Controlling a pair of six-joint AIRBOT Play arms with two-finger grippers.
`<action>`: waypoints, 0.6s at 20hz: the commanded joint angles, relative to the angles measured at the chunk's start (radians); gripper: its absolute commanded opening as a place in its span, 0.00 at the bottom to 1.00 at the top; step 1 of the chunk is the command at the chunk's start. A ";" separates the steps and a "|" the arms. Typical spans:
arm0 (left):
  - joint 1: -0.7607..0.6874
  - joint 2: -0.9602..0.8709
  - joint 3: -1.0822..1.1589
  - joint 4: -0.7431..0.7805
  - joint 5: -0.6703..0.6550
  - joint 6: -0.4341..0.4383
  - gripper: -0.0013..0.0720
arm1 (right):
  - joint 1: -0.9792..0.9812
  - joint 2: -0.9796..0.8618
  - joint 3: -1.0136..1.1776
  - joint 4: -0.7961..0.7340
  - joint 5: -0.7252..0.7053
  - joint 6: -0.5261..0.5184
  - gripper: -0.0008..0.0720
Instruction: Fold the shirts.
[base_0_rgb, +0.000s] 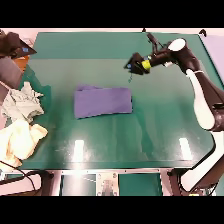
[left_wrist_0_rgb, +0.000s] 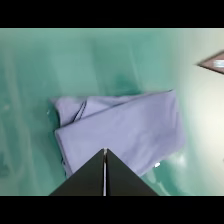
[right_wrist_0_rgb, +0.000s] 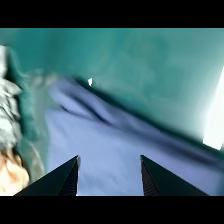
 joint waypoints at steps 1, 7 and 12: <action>0.000 0.001 -0.106 0.024 0.042 -0.010 0.05 | -0.077 0.070 -0.300 -0.002 0.008 -0.075 0.64; 0.000 -0.001 -0.213 0.028 0.103 -0.010 0.05 | -0.071 0.076 -0.648 0.113 -0.159 -0.212 0.83; 0.000 -0.001 -0.213 0.052 0.114 -0.021 0.05 | -0.002 0.076 -0.657 0.213 -0.225 -0.254 0.83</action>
